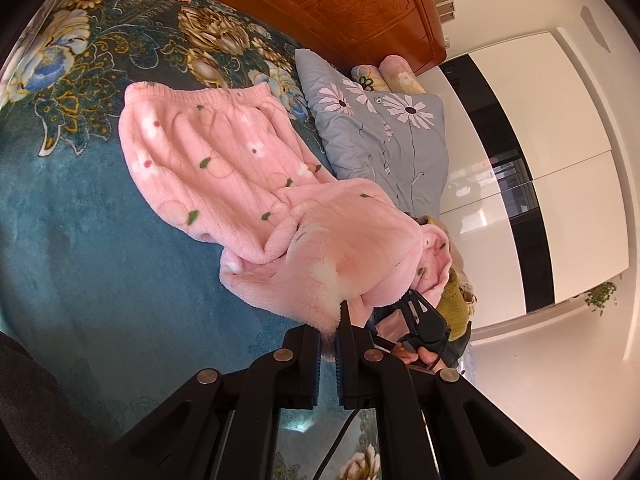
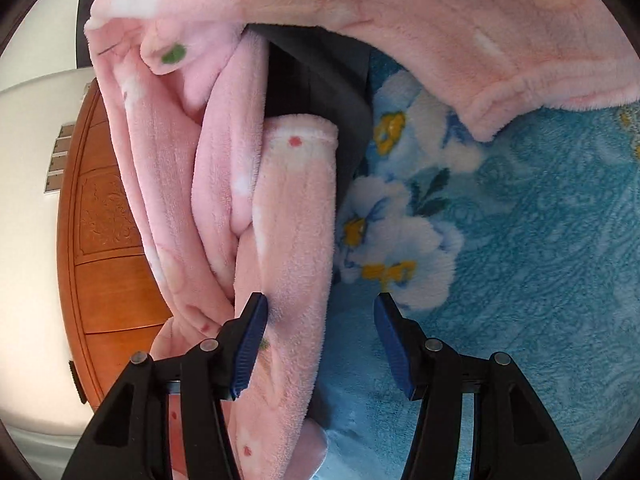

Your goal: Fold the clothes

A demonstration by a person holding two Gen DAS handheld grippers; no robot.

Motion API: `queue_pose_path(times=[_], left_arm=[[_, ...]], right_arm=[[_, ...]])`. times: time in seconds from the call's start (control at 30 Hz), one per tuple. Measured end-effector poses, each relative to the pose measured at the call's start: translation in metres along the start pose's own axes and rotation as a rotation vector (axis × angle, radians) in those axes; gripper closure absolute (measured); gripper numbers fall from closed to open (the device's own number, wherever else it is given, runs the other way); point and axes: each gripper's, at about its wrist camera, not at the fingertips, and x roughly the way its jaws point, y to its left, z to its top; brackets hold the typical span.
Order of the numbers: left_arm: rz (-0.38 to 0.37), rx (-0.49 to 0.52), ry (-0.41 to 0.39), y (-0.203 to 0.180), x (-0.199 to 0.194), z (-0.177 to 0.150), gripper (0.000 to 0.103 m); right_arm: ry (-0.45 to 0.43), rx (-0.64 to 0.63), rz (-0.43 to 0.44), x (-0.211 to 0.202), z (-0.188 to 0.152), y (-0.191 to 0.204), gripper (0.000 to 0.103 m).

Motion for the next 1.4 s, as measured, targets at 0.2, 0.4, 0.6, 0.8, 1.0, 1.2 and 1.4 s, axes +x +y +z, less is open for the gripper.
queue_pose_path(times=[0.2,0.4,0.6,0.8,1.0,1.2,1.4], left_arm=[[-0.032,0.011,0.03,0.003,-0.002,0.001,0.097],[-0.084,0.067,0.148,-0.011,0.011,-0.004,0.095],[-0.014,0.081,0.279,-0.02,0.032,-0.018,0.095],[0.091,0.08,0.262,-0.005,0.033,-0.022,0.094],[0.077,-0.025,0.129,0.008,0.025,-0.028,0.094],[0.132,-0.024,0.079,0.002,0.025,-0.019,0.094],[0.15,-0.018,0.038,-0.004,0.014,-0.006,0.094]], right_arm=[[-0.001,-0.086,-0.034,-0.025,-0.014,0.043,0.098],[-0.166,-0.391,-0.015,-0.169,-0.032,0.098,0.103],[-0.441,-0.412,-0.126,-0.335,-0.017,0.066,0.103],[-0.293,-0.307,-0.124,-0.27,-0.007,-0.008,0.1],[-0.043,-0.309,-0.108,-0.128,-0.003,-0.024,0.096],[0.074,-0.345,-0.107,-0.034,0.024,0.002,0.056],[0.07,-0.234,-0.123,0.004,0.031,-0.013,0.056]])
